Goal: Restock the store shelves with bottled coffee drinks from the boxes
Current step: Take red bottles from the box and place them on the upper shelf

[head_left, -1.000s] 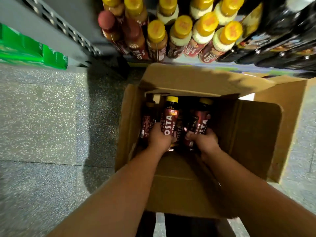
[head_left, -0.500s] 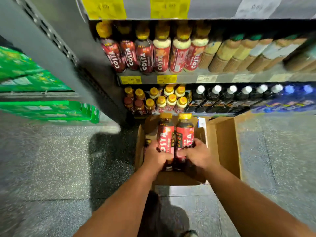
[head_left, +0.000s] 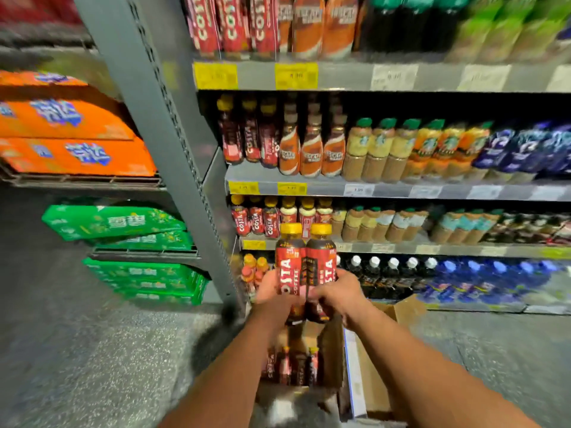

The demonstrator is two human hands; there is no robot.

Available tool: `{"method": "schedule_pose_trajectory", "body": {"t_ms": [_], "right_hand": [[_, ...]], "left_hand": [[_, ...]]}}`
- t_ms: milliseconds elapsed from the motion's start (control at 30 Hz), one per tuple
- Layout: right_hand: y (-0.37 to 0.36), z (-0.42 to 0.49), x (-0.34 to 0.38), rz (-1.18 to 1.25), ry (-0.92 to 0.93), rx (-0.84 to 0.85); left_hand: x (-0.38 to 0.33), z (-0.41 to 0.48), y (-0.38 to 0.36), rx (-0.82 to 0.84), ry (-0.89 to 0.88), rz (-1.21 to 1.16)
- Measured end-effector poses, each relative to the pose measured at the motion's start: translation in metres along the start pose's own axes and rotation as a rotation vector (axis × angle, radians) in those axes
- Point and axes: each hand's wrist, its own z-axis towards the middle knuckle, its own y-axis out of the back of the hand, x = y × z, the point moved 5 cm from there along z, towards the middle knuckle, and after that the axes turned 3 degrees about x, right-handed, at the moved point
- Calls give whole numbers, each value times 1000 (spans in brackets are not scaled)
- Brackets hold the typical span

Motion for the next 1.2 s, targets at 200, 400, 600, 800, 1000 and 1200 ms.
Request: {"method": "schedule_pose_trajectory", "body": {"t_ms": [200,400,600,800,1000,1200], "right_hand": [[8,-44,65,33,103,-4],[8,-64,117,-14,194,43],[3,-42,152,-56,221,-35],[-19,20,192,-140,235,-132],[-51,101,227,-139,276,-156],[-64,160,259,-192,339,-240]], "left_hand": [[-67,-40,12,-41,-131,-10],[-106,-49,29,-146,-168,-4],[-138,-23,40,-158,-218,-46],[-154,40,67,-96,-307,-65],[-170,141,103,-227,-356,22],[-178,223,119,-239,-323,-7]]}}
